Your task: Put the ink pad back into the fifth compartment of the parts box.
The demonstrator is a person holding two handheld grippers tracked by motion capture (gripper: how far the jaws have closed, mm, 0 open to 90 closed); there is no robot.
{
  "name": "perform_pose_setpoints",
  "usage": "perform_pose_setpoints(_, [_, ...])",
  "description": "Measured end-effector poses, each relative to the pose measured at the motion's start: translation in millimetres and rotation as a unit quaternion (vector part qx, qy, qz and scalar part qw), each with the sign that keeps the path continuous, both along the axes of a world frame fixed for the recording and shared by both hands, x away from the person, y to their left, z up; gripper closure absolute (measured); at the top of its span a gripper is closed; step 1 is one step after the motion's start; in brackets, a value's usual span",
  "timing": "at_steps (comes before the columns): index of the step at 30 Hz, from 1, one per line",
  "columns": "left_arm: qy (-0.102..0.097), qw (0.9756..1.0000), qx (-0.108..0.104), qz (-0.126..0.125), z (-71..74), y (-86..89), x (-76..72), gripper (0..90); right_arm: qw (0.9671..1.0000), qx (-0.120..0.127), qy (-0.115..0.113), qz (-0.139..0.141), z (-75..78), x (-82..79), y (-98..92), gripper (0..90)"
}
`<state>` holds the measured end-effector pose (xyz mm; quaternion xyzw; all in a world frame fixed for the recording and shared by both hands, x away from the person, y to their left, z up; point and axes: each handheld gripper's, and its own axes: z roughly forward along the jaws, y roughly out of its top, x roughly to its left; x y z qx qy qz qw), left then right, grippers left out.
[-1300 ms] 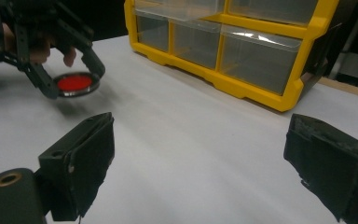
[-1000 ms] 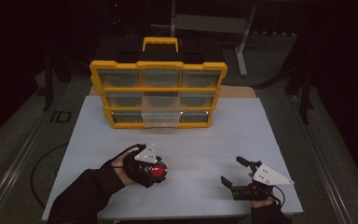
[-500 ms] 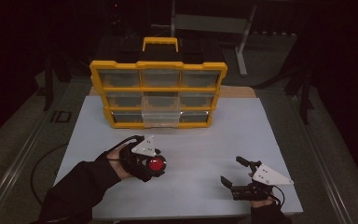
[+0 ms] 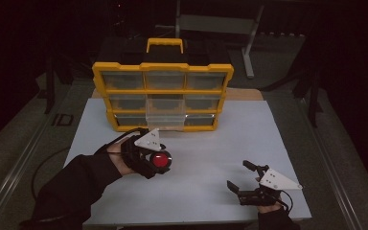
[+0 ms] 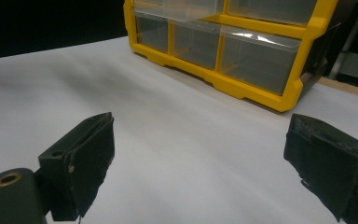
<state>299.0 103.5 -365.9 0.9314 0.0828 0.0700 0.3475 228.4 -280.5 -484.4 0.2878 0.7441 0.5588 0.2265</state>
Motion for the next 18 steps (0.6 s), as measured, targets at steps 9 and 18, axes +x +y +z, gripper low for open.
perform_pose_setpoints(9, [0.005, 0.9998, -0.019, -0.001, 24.0, 2.5, 11.8, 31.1, 1.0, -0.002, 0.0, -0.001, -0.1, 0.1, 0.2, 8.9])
perform_pose_setpoints(18, [-0.002, 0.9998, -0.02, -0.006, 42.6, 0.3, 19.0, 31.1, 1.0, -0.003, -0.001, 0.0, -0.3, 0.3, 0.5, 8.9])
